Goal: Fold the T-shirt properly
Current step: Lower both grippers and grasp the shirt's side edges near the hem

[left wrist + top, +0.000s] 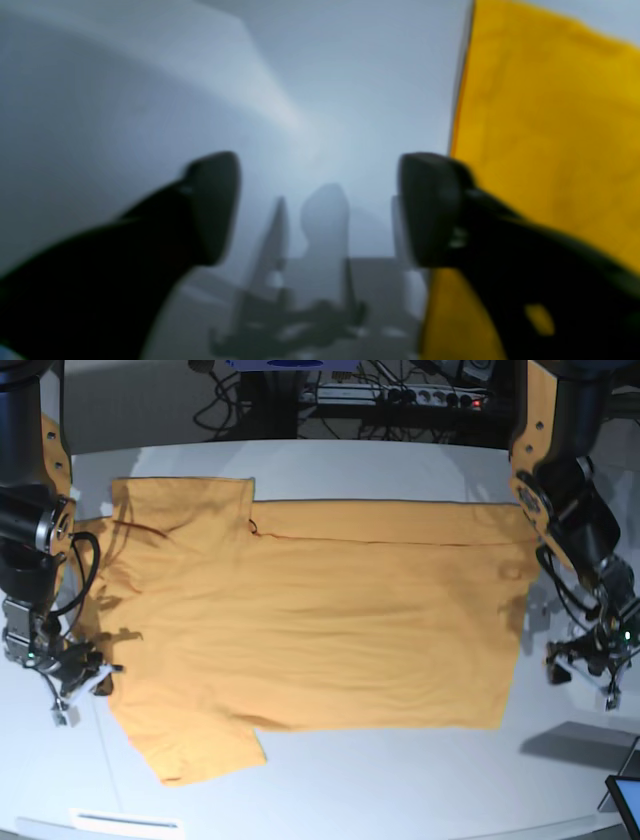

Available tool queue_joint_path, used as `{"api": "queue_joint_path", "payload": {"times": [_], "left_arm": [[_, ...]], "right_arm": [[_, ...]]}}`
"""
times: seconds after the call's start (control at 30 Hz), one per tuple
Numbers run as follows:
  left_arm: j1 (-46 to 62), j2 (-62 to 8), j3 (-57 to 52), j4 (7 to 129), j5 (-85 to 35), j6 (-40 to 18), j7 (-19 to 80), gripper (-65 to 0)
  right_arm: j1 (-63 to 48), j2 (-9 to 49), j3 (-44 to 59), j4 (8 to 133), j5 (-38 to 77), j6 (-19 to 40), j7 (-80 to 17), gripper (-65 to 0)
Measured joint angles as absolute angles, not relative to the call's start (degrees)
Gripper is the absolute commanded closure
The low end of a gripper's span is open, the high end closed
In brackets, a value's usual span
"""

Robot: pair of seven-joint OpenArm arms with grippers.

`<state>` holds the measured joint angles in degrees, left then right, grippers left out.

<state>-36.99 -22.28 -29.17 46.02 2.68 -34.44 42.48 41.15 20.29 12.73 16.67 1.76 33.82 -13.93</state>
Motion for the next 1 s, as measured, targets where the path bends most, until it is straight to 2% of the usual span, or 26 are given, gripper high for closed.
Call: {"api": "queue_joint_path", "payload": {"times": [0.07,0.23,0.4,1.0], "left_arm": [[-40.05,-22.46,-29.19,41.76,2.63,-34.33,41.98,-56.8],[-44.69,-22.31,-29.1,31.42,2.87,-34.3,33.67,-56.8],[-47.31,-22.24,-29.1,20.29,2.61,-31.94,29.87,-56.8],[-44.71,-20.69,-29.1,19.59,1.61,-31.99,27.83,-56.9]], "right_arm": [[41.12,20.14,12.73,16.67,1.74,33.82,-13.96,-0.4],[41.12,20.14,12.75,16.71,1.74,33.98,-13.98,-0.4],[40.8,20.14,12.73,16.86,1.98,34.0,-13.69,-0.4],[40.73,20.29,12.73,16.86,2.13,34.24,-13.63,-0.3]]}}
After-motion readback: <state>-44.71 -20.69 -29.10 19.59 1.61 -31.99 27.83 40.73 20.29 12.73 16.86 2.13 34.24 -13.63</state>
